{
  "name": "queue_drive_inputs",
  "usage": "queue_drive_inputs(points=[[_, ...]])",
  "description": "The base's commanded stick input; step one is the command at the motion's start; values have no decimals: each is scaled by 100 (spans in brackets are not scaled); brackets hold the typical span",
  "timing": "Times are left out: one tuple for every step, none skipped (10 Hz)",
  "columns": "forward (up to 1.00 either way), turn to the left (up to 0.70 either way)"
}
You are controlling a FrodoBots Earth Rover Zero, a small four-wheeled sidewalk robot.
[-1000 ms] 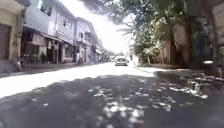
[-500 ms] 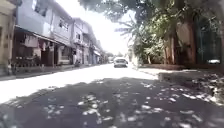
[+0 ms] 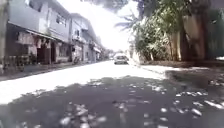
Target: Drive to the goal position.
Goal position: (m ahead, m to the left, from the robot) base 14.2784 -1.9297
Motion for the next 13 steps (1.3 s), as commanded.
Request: queue_drive_inputs(points=[[100, 26], [100, 12], [100, 2], [100, 0], [100, 1], [100, 2], [100, 3], [100, 4], [100, 13], [100, 12], [100, 6], [100, 2], [100, 3]])
